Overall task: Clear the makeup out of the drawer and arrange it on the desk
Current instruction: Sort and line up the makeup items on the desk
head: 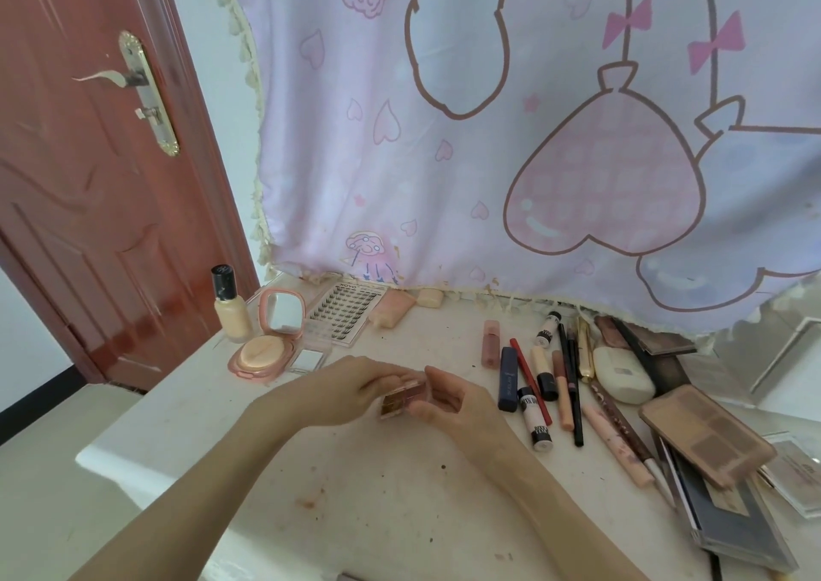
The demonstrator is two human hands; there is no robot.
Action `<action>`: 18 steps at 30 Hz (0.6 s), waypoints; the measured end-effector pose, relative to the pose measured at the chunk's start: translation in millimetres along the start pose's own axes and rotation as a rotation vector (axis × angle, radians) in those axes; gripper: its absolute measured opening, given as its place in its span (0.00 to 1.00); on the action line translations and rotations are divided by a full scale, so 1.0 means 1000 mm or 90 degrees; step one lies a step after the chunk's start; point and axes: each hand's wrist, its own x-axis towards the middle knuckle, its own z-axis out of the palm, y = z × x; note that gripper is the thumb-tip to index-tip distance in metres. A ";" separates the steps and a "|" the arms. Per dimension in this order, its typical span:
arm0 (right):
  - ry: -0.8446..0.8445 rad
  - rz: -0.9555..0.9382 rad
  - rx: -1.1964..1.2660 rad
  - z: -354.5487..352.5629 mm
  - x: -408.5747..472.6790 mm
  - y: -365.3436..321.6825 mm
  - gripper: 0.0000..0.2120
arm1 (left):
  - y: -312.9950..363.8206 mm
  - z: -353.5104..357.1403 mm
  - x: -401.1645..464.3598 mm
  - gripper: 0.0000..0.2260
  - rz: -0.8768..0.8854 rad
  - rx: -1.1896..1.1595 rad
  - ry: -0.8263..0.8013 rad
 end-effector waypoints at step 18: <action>0.004 -0.102 -0.577 0.042 0.037 -0.006 0.31 | -0.049 -0.054 0.038 0.08 -0.127 0.026 0.135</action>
